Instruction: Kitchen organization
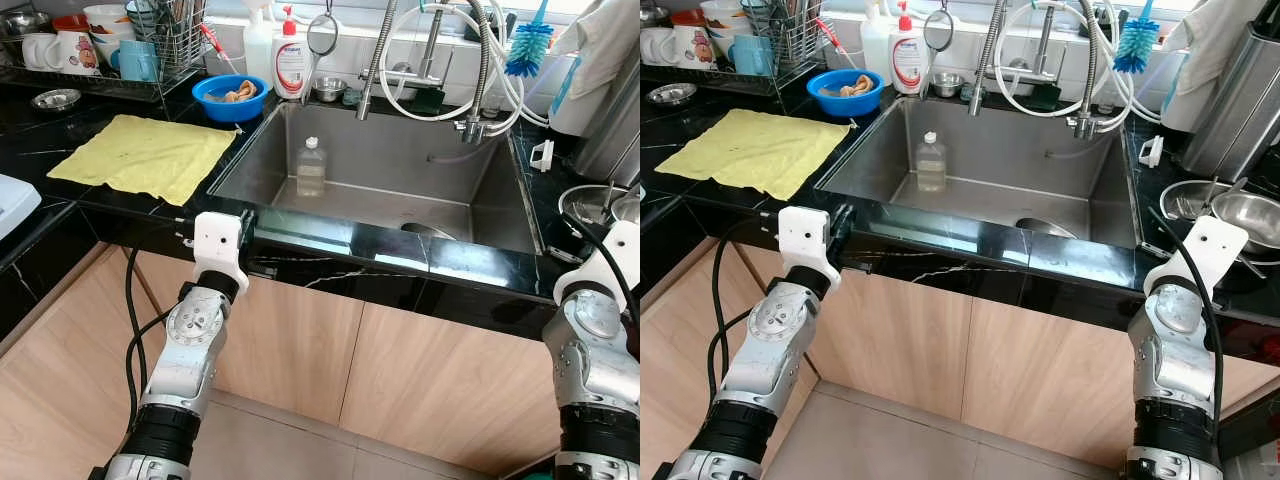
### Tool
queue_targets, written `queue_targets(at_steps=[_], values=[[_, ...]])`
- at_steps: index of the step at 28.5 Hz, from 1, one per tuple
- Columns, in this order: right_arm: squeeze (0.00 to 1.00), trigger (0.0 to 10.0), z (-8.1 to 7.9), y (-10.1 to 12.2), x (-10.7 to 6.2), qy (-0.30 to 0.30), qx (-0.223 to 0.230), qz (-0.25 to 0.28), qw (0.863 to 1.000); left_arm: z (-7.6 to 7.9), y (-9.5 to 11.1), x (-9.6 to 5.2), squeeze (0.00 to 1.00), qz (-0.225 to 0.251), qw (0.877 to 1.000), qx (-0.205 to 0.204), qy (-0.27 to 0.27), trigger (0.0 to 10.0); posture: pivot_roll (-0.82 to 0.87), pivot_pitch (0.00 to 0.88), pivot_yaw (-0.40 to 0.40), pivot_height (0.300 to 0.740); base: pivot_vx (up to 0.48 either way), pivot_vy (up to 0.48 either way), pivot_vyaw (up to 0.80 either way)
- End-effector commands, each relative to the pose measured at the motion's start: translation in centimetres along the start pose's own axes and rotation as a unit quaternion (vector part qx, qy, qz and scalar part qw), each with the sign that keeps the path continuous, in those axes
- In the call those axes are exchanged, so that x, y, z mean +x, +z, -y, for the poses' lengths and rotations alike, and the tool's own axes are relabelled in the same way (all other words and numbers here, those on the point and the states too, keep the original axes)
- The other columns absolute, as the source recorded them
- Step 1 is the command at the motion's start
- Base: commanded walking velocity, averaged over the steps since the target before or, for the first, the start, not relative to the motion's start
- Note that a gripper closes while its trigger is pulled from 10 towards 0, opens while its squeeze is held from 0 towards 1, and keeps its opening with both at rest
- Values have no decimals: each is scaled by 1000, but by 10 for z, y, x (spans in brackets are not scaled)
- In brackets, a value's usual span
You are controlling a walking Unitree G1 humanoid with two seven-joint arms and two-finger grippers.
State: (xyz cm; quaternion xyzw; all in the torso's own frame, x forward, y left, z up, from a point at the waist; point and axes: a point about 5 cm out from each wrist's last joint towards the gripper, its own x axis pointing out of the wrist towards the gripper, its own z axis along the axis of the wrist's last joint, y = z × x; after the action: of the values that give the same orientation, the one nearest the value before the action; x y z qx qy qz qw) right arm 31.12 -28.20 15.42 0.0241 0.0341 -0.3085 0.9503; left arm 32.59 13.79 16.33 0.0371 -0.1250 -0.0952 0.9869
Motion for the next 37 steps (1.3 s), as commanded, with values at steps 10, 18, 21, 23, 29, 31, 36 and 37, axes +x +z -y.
queue_targets(at_steps=[10, 18, 21, 23, 29, 31, 36, 37], values=[[0, 10000, -31, 39, -7, 97, -37, 111, 988, -1, 3, 3, 0, 4, 1000, 10, 6, 10000, 107, 0, -29, 740, 0, 0, 0], [0, 10000, -87, 41, -9, 298, -64, 72, 950, 0, 6, 6, 0, 12, 1000, 7, 8, 10000, 107, 0, -37, 740, 0, 0, 0], [0, 10000, -102, 44, -9, 338, -64, 69, 936, 0, 7, 6, 0, 13, 1000, 7, 9, 10000, 112, 0, -44, 740, 0, 0, 0], [0, 10000, -115, 44, -8, 369, -76, 53, 925, 0, 7, 5, 0, 13, 1000, 6, 11, 10000, 117, 0, -48, 740, 0, 0, 0], [0, 10000, -128, 33, 4, 374, -94, -4, 923, -1, 6, 4, 0, 12, 1000, 6, 13, 10000, 125, 0, -50, 740, 0, 0, 0], [0, 10000, -129, 28, 9, 348, -91, -23, 933, -2, 5, 4, 0, 12, 1000, 8, 12, 10000, 132, 0, -46, 740, 0, 0, 0], [0, 10000, -123, 19, 19, 284, -51, -65, 955, -4, 8, 6, 0, 13, 1000, 17, 6, 10000, 162, 0, -35, 740, 0, 0, 0], [0, 10000, -123, 18, 20, 285, -49, -68, 955, -5, 8, 6, 0, 13, 1000, 17, 6, 10000, 173, 0, -38, 740, 0, 0, 0]])
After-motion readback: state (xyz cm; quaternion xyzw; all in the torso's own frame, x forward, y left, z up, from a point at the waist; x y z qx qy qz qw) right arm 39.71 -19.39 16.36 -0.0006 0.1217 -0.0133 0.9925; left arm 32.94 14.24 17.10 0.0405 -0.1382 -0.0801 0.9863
